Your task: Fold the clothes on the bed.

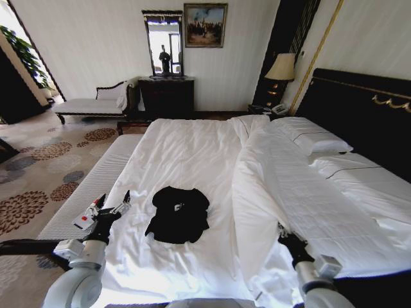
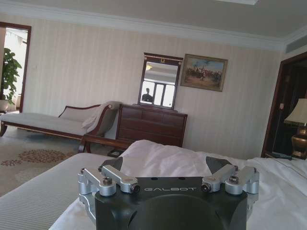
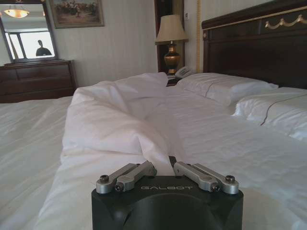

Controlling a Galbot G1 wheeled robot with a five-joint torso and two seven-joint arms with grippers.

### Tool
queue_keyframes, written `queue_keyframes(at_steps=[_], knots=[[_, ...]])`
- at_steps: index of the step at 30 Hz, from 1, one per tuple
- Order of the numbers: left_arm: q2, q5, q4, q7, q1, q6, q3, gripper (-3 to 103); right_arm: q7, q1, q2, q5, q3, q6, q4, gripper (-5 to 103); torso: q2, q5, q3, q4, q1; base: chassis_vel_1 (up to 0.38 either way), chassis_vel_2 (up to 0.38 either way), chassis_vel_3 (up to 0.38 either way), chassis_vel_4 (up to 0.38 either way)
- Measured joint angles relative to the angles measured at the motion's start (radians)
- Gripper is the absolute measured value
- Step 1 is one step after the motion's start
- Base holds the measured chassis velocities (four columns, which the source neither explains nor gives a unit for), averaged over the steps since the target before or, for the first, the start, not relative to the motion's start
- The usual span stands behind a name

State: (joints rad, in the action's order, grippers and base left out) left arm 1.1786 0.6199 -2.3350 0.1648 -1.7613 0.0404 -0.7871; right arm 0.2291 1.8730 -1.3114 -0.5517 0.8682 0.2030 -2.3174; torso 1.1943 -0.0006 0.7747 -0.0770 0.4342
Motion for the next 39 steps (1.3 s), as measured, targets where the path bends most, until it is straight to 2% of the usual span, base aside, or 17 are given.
queue_keyframes(at_steps=[3, 6, 8, 11, 13, 14, 17, 26, 32, 39], knots=[[-0.001, -0.001, 0.0, 0.0, 0.001, 0.001, 0.0, 99, 0.0, -0.016, 0.0, -0.012, 0.05, 0.0, 0.017, 2, 0.0, 0.0, 0.0, 0.0, 0.0, 0.0, 0.0, 0.0, 0.0], [0.001, -0.004, -0.001, 0.002, 0.001, 0.001, 0.0, 99, -0.003, -0.035, 0.005, -0.045, 0.159, -0.003, 0.061, 2, 0.0, 0.0001, 0.0, 0.0, 0.0, 0.0, 0.0, 0.0, 0.0], [0.002, -0.005, -0.001, 0.002, 0.0, 0.001, 0.0, 99, -0.004, -0.035, 0.006, -0.049, 0.171, -0.005, 0.066, 2, 0.0, 0.0, 0.0, 0.0, 0.0, 0.0, 0.0, 0.0, 0.0], [0.007, -0.011, -0.001, 0.0, -0.01, -0.002, 0.0, 99, -0.023, -0.039, 0.021, -0.059, 0.289, -0.029, 0.136, 2, 0.0, 0.0001, 0.0, 0.0, 0.0, 0.0, 0.0, 0.0, 0.0], [0.008, -0.012, -0.001, -0.001, -0.012, -0.002, 0.0, 99, -0.025, -0.04, 0.025, -0.059, 0.31, -0.034, 0.153, 2, 0.0, 0.0001, 0.0, 0.0, 0.0, 0.0, 0.0, 0.0, 0.0], [0.009, -0.014, -0.001, -0.002, -0.015, -0.003, 0.0, 99, -0.028, -0.043, 0.033, -0.059, 0.362, -0.045, 0.198, 2, 0.0, 0.0001, 0.0, 0.0, 0.0, 0.0, 0.0, 0.0, 0.0], [0.01, -0.015, -0.001, -0.003, -0.014, -0.004, 0.0, 98, -0.028, -0.049, 0.046, -0.078, 0.428, -0.057, 0.277, 2, 0.0, 0.0, 0.0, -0.0002, 0.0, 0.0, 0.0, 0.0, 0.0], [0.004, -0.014, -0.005, -0.002, -0.005, -0.004, 0.002, 98, -0.03, -0.094, 0.078, -0.115, 0.518, -0.074, 0.473, 2, 0.0, 0.0001, 0.0, -0.0002, 0.0, 0.0, 0.0, 0.0, 0.0], [0.0, -0.011, -0.009, -0.001, -0.011, -0.004, -0.003, 98, -0.026, -0.116, 0.083, -0.123, 0.541, -0.074, 0.535, 2, 0.0, 0.0001, 0.0, -0.0001, 0.0, 0.0, 0.0, 0.0, 0.0], [-0.006, -0.016, -0.018, 0.002, -0.016, -0.001, -0.001, 98, -0.022, -0.141, 0.127, -0.141, 0.584, -0.081, 0.63, 2, 0.0, 0.0, 0.0, 0.0005, 0.0, 0.0, 0.0, 0.0, 0.0]])
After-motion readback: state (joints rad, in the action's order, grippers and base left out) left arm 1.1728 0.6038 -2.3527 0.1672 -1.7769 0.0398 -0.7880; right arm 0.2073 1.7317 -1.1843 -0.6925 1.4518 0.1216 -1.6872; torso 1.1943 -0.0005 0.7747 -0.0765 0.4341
